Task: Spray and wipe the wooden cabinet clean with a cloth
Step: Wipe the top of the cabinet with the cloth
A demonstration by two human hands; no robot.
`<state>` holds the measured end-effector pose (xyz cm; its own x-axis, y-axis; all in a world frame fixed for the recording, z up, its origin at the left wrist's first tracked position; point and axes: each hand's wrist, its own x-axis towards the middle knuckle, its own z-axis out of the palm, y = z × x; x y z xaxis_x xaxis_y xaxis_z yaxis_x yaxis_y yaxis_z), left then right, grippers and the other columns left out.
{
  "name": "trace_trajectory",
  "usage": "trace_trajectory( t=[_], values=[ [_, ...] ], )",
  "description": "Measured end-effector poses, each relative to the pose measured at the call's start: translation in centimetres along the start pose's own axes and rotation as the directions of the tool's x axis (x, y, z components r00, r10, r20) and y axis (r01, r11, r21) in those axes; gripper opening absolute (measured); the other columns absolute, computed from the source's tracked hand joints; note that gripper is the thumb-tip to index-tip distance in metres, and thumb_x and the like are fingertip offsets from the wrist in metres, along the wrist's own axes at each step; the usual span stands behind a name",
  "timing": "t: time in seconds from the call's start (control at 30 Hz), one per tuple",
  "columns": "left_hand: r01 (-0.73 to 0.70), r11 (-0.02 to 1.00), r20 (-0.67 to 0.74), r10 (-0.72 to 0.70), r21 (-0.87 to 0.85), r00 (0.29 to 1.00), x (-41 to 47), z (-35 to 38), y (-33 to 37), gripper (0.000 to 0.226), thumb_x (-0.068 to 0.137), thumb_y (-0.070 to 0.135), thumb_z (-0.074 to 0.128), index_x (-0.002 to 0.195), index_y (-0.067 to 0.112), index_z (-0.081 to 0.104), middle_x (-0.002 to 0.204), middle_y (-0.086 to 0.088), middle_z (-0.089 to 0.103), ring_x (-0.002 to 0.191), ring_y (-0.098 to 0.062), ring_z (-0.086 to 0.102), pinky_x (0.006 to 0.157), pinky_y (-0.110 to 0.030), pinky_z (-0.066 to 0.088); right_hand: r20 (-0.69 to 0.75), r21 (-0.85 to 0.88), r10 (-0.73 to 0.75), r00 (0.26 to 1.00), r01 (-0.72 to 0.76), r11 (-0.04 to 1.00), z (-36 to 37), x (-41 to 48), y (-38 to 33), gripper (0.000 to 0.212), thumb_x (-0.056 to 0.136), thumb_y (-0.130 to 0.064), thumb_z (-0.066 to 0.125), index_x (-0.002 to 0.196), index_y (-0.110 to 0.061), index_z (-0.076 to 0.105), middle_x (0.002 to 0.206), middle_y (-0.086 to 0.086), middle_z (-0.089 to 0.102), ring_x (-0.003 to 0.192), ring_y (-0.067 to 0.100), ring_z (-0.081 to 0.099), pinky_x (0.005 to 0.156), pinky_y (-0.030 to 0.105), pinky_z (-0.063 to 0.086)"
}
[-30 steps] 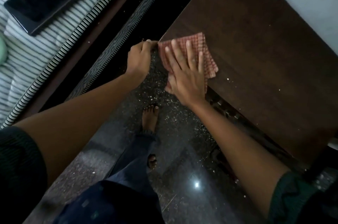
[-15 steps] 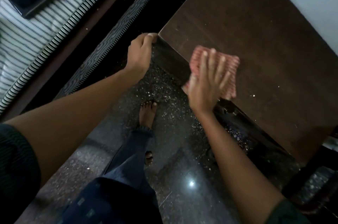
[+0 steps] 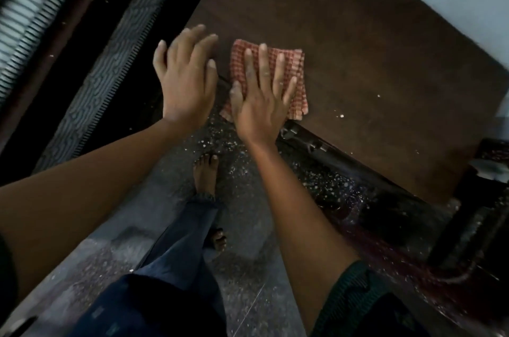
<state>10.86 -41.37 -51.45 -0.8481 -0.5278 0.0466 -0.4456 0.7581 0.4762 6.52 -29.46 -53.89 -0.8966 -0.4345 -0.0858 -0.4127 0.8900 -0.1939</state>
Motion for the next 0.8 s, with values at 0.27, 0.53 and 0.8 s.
trace_trajectory(
  t=[0.27,0.53,0.8],
  values=[
    [-0.589,0.807,0.290,0.553,0.048,0.781,-1.2,4.4,7.9,0.045,0.094,0.026,0.036,0.131,0.007,0.052,0.137,-0.010,0.053,0.134,-0.028,0.042,0.114,-0.054,0.015,-0.001,0.006,0.201,0.980,-0.201,0.979,-2.3,-1.7,10.2,0.061,0.089,-0.048,0.021,0.148,-0.032,0.018,0.158,-0.004,0.012,0.146,0.024,0.003,0.115,0.051,0.000],
    [-0.655,0.752,0.379,0.586,0.075,0.716,-3.0,7.3,12.1,0.045,0.091,0.031,0.040,0.132,0.015,0.049,0.143,-0.008,0.046,0.137,-0.028,0.036,0.114,-0.053,0.011,0.004,-0.049,0.516,0.856,-0.515,0.855,-4.7,-4.7,23.3,0.060,0.095,-0.040,0.032,0.149,-0.032,0.007,0.159,-0.006,0.000,0.146,0.024,-0.005,0.114,0.050,-0.005],
    [-0.701,0.687,0.476,0.561,0.189,0.678,-3.3,8.0,11.4,0.055,0.092,0.044,0.031,0.142,0.020,0.033,0.154,-0.007,0.027,0.141,-0.028,0.026,0.112,-0.056,0.012,-0.020,0.048,0.743,0.669,-0.742,0.669,-6.6,-9.1,31.1,0.056,0.098,-0.032,0.032,0.150,-0.030,0.010,0.159,-0.007,-0.001,0.146,0.024,-0.006,0.116,0.052,0.000]
  ],
)
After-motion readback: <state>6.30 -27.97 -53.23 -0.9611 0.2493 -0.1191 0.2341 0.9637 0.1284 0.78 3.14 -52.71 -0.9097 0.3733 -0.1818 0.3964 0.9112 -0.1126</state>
